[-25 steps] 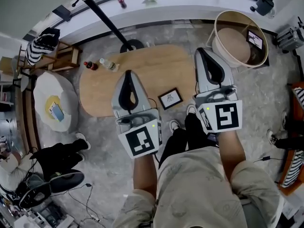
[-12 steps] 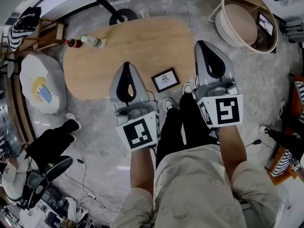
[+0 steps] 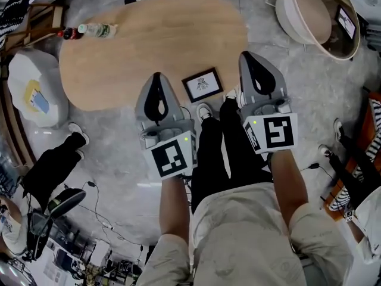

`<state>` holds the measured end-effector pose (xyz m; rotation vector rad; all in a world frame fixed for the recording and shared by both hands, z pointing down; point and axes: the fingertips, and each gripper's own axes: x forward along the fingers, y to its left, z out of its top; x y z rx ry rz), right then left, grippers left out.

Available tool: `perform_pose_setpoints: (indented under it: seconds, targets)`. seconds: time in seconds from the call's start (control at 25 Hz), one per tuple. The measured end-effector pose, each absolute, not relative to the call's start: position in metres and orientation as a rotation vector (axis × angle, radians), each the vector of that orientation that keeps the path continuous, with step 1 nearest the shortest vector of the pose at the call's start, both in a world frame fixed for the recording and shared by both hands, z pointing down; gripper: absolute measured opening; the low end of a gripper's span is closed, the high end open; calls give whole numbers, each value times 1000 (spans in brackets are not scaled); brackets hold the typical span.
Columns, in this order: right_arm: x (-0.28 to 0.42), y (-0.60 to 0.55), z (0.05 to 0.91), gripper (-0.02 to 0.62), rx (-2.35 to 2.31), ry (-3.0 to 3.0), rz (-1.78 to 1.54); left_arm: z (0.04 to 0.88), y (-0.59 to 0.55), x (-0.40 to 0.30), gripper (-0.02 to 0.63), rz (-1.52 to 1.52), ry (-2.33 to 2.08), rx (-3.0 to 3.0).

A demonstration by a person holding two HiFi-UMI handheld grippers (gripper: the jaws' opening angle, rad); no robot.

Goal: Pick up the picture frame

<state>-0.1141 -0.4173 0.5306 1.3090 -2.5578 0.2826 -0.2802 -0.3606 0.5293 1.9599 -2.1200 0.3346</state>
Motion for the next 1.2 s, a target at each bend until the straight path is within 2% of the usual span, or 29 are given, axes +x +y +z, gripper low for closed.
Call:
perform_pose_setpoints:
  seconds: [0.84, 1.2]
  targets:
    - [-127, -372, 757, 6, 1095, -2258, 596, 756, -315, -271, 20, 481, -1831, 1667]
    - [-128, -342, 835, 73, 977, -2127, 716, 834, -288, -266, 82, 531, -1724, 1532]
